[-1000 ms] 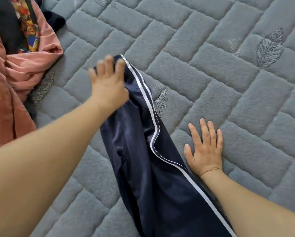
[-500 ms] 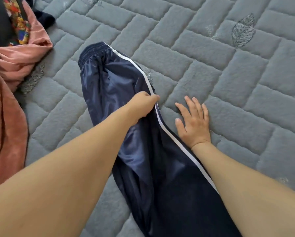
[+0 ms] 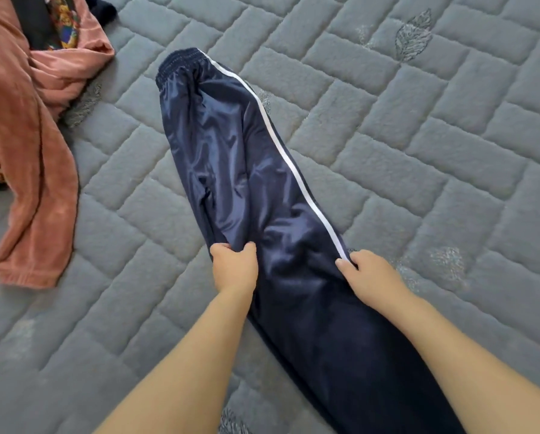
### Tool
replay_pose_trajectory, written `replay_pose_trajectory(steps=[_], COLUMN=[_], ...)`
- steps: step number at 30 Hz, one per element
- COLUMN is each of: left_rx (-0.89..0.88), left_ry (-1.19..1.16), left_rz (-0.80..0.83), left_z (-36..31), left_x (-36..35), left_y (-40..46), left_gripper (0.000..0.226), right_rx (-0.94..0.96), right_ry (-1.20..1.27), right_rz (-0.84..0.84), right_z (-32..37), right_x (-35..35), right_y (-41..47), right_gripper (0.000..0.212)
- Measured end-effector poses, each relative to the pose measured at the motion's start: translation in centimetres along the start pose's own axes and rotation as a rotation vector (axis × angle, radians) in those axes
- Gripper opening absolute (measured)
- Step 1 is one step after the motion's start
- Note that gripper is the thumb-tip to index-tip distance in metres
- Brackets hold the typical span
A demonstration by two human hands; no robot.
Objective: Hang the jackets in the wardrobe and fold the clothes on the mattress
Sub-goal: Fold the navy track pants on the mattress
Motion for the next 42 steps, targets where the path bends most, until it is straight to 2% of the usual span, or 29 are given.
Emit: replay_pose_trajectory(steps=[2, 3, 6, 8, 10, 12, 16, 17, 19, 21, 23, 25, 27, 28, 30, 32, 33, 35, 37, 38, 39, 40, 41, 42], left_rx=[0.081, 0.101, 0.109, 0.176, 0.22, 0.156, -0.13, -0.155, -0.114, 0.024, 0.075, 0.011, -0.079, -0.132, -0.19, -0.152, -0.126, -0.078, -0.081, -0.17, -0.357, -0.606, -0.901, -1.211], left_ry=[-0.2, -0.244, -0.183, -0.281, -0.497, -0.581, -0.386, -0.333, -0.292, -0.307, -0.212, -0.054, -0.003, 0.016, 0.126, 0.246, 0.261, 0.223, 0.219, 0.334, 0.552, 0.77, 0.899, 0.944], left_rz=[0.068, 0.094, 0.207, 0.27, 0.258, 0.169, -0.176, -0.216, -0.143, 0.011, 0.094, -0.012, -0.129, -0.135, 0.024, 0.247, 0.304, 0.292, 0.187, 0.128, 0.069, 0.026, 0.051, 0.174], left_z=[-0.2, 0.1, 0.9, 0.3, -1.4, -3.1, -3.3, -2.8, -1.2, -0.5, -0.4, 0.3, 1.2, 2.0, 4.0, 6.0, 6.6, 7.1, 6.8, 6.5, 6.3, 6.3, 6.6, 7.1], left_x=[0.5, 0.9, 2.8, 3.7, 3.8, 3.4, 4.6, 5.3, 5.9, 5.7, 5.3, 4.8, 4.2, 3.6, 1.6, -0.3, -1.0, -1.7, -1.5, -1.2, -0.9, -1.0, -1.3, -1.9], left_y=[0.5, 0.6, 0.5, 1.1, 2.9, 4.6, 6.1, 6.1, 6.3, 5.6, 4.2, 2.2, -1.5, -3.5, -8.0, -12.2, -13.7, -15.3, -16.2, -16.6, -17.2, -18.0, -18.9, -20.1], left_gripper=[0.012, 0.01, 0.016, 0.023, 0.034, 0.037, 0.044, 0.047, 0.049, 0.046, 0.036, 0.026, 0.027, 0.025, 0.027, 0.028, 0.022, 0.014, 0.02, 0.024, 0.029, 0.032, 0.035, 0.04], right_rx=[-0.042, -0.069, -0.133, -0.137, -0.131, -0.133, -0.155, -0.166, -0.182, -0.192, -0.196, -0.195, -0.217, -0.232, -0.249, -0.249, -0.255, -0.299, -0.343, -0.354, -0.37, -0.393, -0.413, -0.425], right_ry=[-0.13, -0.189, -0.325, -0.34, -0.323, -0.301, -0.216, -0.18, -0.115, -0.057, -0.055, -0.109, -0.149, -0.15, -0.143, -0.131, -0.123, -0.138, -0.266, -0.339, -0.377, -0.372, -0.337, -0.289], right_rz=[0.072, 0.107, 0.207, 0.213, 0.162, 0.116, 0.043, 0.023, 0.001, -0.007, 0.025, 0.075, 0.129, 0.162, 0.243, 0.312, 0.344, 0.425, 0.49, 0.503, 0.513, 0.531, 0.548, 0.562], right_z=[0.8, 0.9, 0.1, -0.6, -0.7, -0.7, -1.2, -1.5, -2.5, -3.8, -5.4, -7.2, -9.2, -10.3, -12.2, -13.5, -14.0, -15.0, -16.5, -17.2, -18.0, -18.7, -19.3, -19.7], right_x=[0.5, 0.8, 1.3, 1.2, 1.1, 0.9, 0.3, 0.1, -0.2, -0.3, -0.5, -0.5, -0.2, -0.1, 0.1, 0.2, 0.4, 0.6, 0.6, 0.6, 0.7, 0.7, 0.9, 1.0], right_y=[0.0, 0.1, -0.1, -0.5, -0.9, -1.4, -2.4, -2.7, -3.6, -4.4, -5.2, -5.8, -6.0, -6.0, -6.1, -6.1, -6.2, -6.3, -6.8, -7.1, -7.5, -7.8, -8.1, -8.3], right_gripper=[0.044, 0.041, 0.034, 0.035, 0.033, 0.029, 0.021, 0.021, 0.024, 0.03, 0.041, 0.046, 0.045, 0.044, 0.04, 0.034, 0.032, 0.034, 0.046, 0.054, 0.059, 0.063, 0.066, 0.066])
Point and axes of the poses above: each hand's wrist, its own y-axis towards the middle knuckle, its own x-axis out of the back of the hand, z = x × y, the point moved 2 cm from there along y, towards the middle knuckle, and after that the axes turned 15 degrees about -x, right-handed, at the moved point
